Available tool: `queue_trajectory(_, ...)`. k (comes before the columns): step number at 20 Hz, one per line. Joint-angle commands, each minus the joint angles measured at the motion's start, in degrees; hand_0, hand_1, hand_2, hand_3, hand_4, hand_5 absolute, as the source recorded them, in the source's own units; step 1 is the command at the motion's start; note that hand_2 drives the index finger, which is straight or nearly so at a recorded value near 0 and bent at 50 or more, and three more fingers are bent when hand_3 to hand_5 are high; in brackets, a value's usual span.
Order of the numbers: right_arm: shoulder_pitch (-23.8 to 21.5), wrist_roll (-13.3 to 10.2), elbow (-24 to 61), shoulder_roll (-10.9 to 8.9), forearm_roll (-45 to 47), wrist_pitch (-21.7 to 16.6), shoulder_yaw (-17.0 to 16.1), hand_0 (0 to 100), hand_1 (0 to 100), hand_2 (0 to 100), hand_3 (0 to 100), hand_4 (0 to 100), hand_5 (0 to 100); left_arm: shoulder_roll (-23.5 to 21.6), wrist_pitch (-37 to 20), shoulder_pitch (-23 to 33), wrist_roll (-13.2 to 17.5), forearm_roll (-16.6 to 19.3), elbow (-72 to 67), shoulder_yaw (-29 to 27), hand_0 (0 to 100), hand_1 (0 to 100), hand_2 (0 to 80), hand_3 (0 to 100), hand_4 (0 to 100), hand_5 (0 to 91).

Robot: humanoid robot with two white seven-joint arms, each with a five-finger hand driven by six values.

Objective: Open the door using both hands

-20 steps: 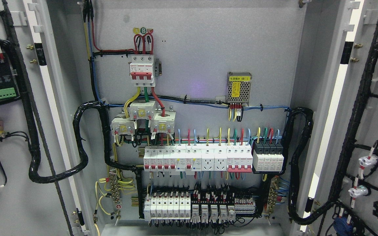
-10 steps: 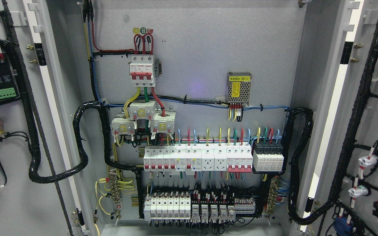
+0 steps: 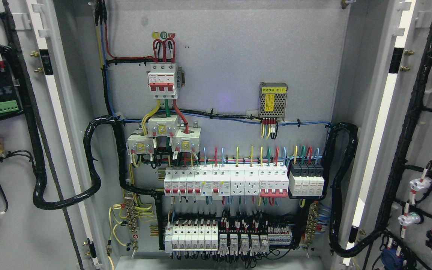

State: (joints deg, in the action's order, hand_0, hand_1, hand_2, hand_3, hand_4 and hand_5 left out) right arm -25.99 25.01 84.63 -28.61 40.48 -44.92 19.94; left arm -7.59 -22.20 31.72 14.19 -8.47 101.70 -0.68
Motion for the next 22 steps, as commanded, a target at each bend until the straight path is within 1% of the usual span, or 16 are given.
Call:
queue_trajectory(1,-3.63,0.13,-23.17,3.91,-0.92,-4.39,8.09,39,0,0,0,0,0,-0.49,2.87,7.46,0.14,2.83,-6.85,4.72,0,0,0.0,0,0,0.0)
queue_trajectory(4,-4.95,0.04,-28.36,4.0,-0.92,-4.3,8.01,39,0,0,0,0,0,-0.93,2.87,11.86,0.14,5.12,-10.45,5.6,0,0,0.0,0,0,0.0)
queue_trajectory(6,-5.12,0.13,-32.92,4.08,-1.01,-4.3,8.01,39,0,0,0,0,0,-0.93,3.04,13.1,0.23,6.18,-13.7,5.6,0,0,0.0,0,0,0.0)
queue_trajectory(7,-5.04,0.13,-36.08,4.52,-1.01,-4.3,8.01,39,0,0,0,0,0,-0.93,3.04,13.19,0.23,6.71,-15.98,5.52,0,0,0.0,0,0,0.0)
queue_trajectory(10,-4.6,0.13,-45.84,7.24,-1.1,-4.12,8.01,39,0,0,0,0,0,-0.93,3.04,13.19,0.4,8.21,-24.76,5.25,0,0,0.0,0,0,0.0)
queue_trajectory(12,-3.55,0.13,-52.6,9.7,-1.19,-3.6,7.83,39,0,0,0,0,0,-0.93,2.96,12.14,0.58,8.56,-31.87,5.08,0,0,0.0,0,0,0.0)
queue_trajectory(14,-0.57,0.04,-61.12,12.94,-2.32,-3.51,7.4,39,0,0,0,0,0,-0.76,2.95,9.25,0.58,8.56,-38.56,5.07,0,0,0.0,0,0,0.0)
queue_trajectory(15,1.45,0.04,-66.03,14.96,-3.46,-3.51,7.22,39,0,0,0,0,0,-0.67,2.95,7.93,0.58,8.56,-42.25,5.16,0,0,0.0,0,0,0.0)
queue_trajectory(16,3.64,0.04,-71.22,16.46,-4.69,-3.33,7.13,39,0,0,0,0,0,-0.67,2.95,6.61,0.58,8.56,-45.85,5.42,0,0,0.0,0,0,0.0)
queue_trajectory(17,6.19,0.04,-76.14,17.96,-5.83,-2.11,7.13,39,0,0,0,0,0,-0.49,2.95,5.21,0.58,8.56,-49.8,5.51,0,0,0.0,0,0,0.0)
queue_trajectory(18,8.3,0.04,-79.32,19.45,-6.72,0.33,7.13,39,0,0,0,0,0,-0.32,2.95,3.89,0.58,8.56,-53.49,5.6,0,0,0.0,0,0,0.0)
queue_trajectory(19,9.8,-0.13,-81.53,20.51,-7.25,4.27,7.04,39,0,0,0,0,0,0.03,2.95,2.05,0.58,8.56,-57.71,5.6,0,0,0.0,0,0,0.0)
queue_trajectory(21,11.57,-0.57,-82.34,21.22,-7.78,12.45,7.13,39,0,0,0,0,0,1.61,2.95,-1.65,0.58,8.56,-65.36,5.6,0,0,0.0,0,0,0.0)
queue_trajectory(22,12.01,-0.57,-82.69,21.48,-8.04,15.19,7.13,39,0,0,0,0,0,2.23,2.87,-3.23,0.58,8.56,-68.09,5.52,0,0,0.0,0,0,0.0)
